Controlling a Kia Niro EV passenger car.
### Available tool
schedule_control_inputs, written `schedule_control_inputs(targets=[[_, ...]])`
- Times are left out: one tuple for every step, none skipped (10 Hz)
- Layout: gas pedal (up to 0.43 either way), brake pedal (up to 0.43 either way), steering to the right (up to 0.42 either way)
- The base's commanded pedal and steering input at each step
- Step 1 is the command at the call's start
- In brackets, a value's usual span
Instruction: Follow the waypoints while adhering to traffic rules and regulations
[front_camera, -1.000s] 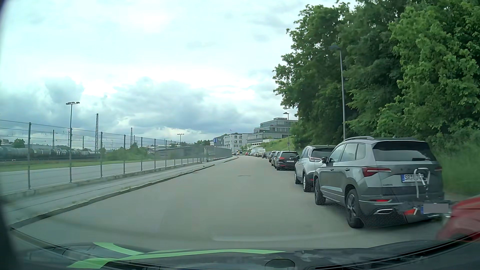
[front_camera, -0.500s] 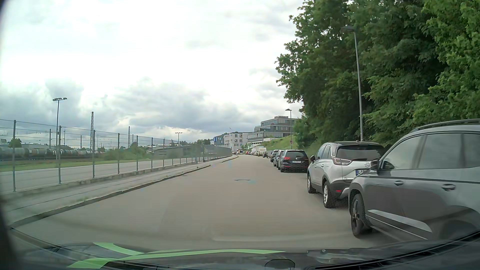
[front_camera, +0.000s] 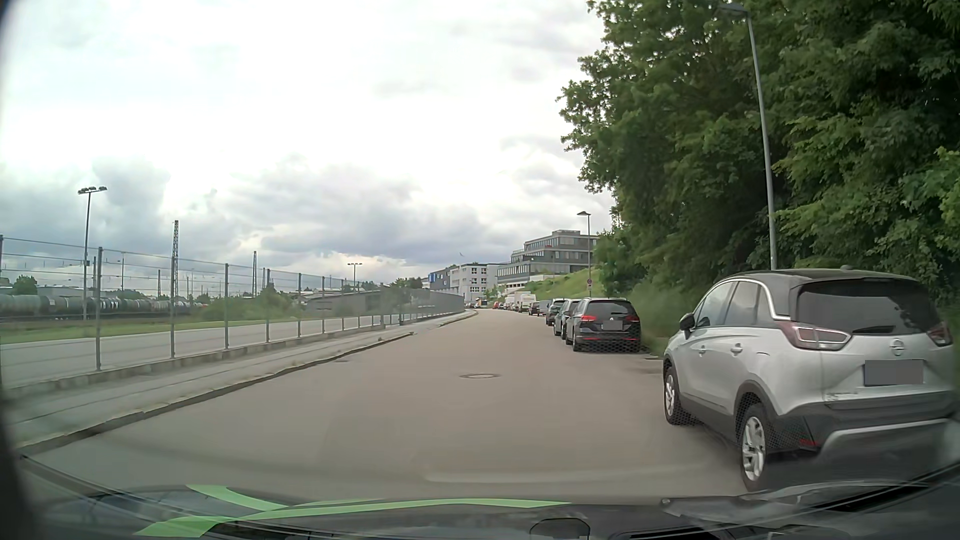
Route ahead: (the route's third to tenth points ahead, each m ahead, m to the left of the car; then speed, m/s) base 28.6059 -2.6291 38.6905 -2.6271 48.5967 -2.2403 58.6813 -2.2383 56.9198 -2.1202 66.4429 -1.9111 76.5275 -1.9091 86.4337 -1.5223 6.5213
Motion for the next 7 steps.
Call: schedule_control_inputs(targets=[[0.047,0.0,-0.006],[0.047,0.0,-0.007],[0.047,0.0,-0.006],[0.047,0.0,-0.006],[0.047,0.0,-0.006],[0.047,0.0,-0.006],[0.047,0.0,-0.005]])
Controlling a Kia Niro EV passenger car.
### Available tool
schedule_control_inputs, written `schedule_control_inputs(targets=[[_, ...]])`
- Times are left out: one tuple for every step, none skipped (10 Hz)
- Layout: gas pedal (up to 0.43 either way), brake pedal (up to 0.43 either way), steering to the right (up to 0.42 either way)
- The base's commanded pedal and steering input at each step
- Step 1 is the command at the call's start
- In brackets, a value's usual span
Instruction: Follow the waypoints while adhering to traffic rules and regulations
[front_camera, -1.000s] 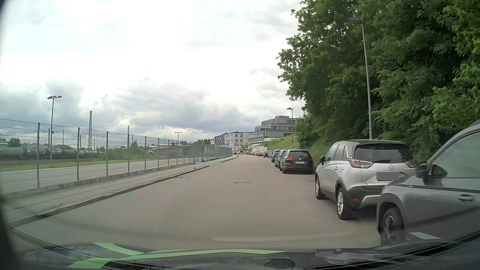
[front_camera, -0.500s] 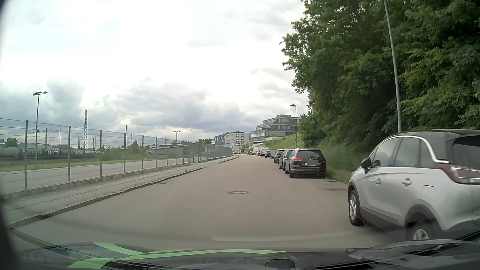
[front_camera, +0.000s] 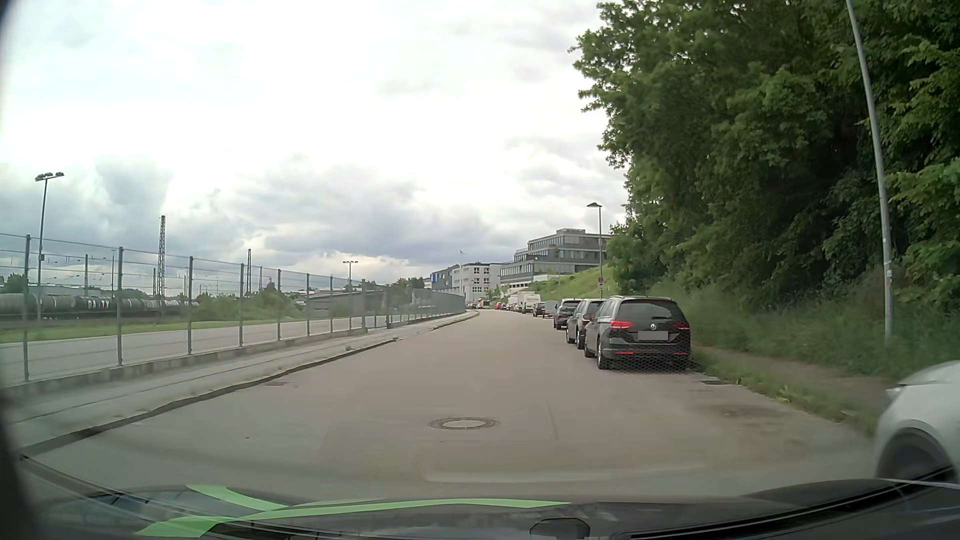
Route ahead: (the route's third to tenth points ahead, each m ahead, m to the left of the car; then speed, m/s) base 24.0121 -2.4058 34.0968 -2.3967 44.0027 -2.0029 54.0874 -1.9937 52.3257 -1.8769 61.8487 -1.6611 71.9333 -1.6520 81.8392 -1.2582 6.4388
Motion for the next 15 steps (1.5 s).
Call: schedule_control_inputs(targets=[[0.047,0.0,-0.005],[0.047,0.0,-0.004],[0.047,0.0,-0.002],[0.047,0.0,-0.001],[0.047,0.0,-0.001],[0.047,0.0,-0.001],[0.047,0.0,-0.001],[0.047,0.0,-0.001],[0.047,0.0,-0.001],[0.028,0.0,0.0],[0.028,0.0,-0.001],[0.028,0.0,0.0],[0.028,0.0,0.002],[0.028,0.0,0.004],[0.028,0.0,0.004]])
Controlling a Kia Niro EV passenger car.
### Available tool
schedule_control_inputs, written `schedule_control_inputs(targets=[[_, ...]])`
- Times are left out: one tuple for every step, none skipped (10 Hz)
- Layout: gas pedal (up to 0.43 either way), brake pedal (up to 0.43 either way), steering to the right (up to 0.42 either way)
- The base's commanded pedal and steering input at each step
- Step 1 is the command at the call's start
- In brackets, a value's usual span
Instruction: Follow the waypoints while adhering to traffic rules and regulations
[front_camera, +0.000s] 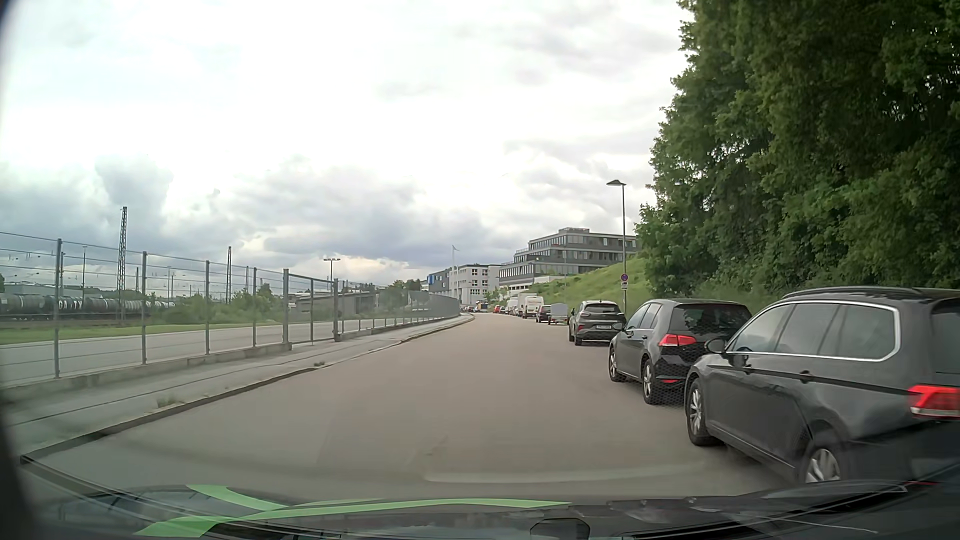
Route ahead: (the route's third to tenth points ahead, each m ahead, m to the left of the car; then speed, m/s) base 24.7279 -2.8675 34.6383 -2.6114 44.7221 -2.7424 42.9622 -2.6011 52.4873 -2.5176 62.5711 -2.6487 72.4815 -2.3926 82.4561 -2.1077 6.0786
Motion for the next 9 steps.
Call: schedule_control_inputs(targets=[[0.028,0.0,0.004],[0.028,0.0,0.004],[0.028,0.0,0.006],[0.02,0.0,0.006],[0.02,0.0,0.006],[0.02,0.0,0.006],[0.02,0.0,0.006],[0.02,0.0,0.007],[0.02,0.0,0.008]])
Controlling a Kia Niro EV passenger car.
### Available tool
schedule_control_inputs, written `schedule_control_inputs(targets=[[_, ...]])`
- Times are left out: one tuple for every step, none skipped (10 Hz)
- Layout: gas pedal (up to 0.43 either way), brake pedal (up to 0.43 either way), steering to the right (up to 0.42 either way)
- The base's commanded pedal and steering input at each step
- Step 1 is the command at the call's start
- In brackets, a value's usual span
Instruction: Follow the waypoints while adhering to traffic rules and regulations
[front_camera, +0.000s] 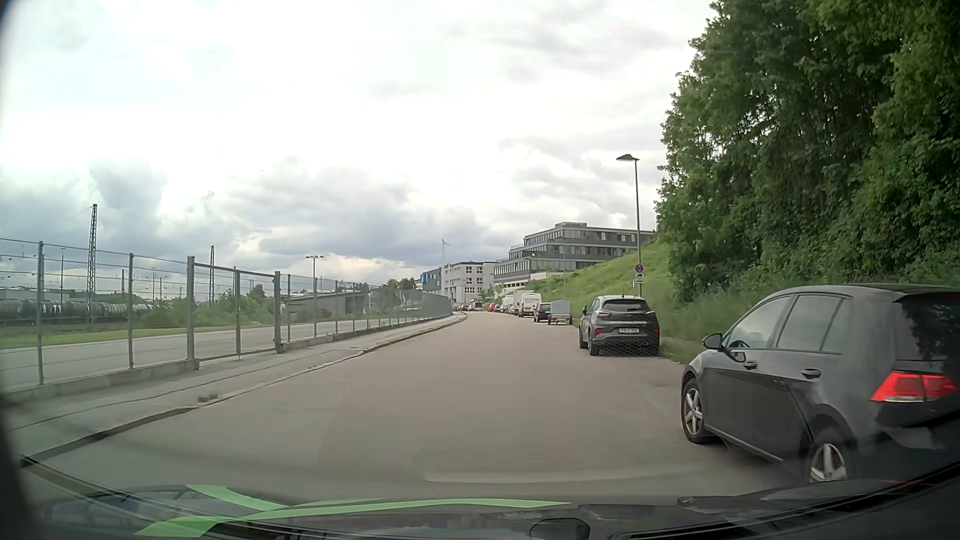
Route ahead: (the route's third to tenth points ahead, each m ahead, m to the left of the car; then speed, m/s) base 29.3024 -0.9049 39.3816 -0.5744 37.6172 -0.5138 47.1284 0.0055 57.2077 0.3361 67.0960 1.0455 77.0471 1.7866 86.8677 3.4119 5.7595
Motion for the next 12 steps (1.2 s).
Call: schedule_control_inputs(targets=[[0.008,0.0,0.008],[0.008,0.0,0.008],[0.0,0.0,0.008],[0.0,0.0,0.007],[0.0,0.0,0.005],[0.008,0.0,0.005],[0.008,0.0,0.005],[0.028,0.0,0.005],[0.028,0.0,0.005],[0.028,0.0,0.005],[0.028,0.0,0.005],[0.028,0.0,0.004]])
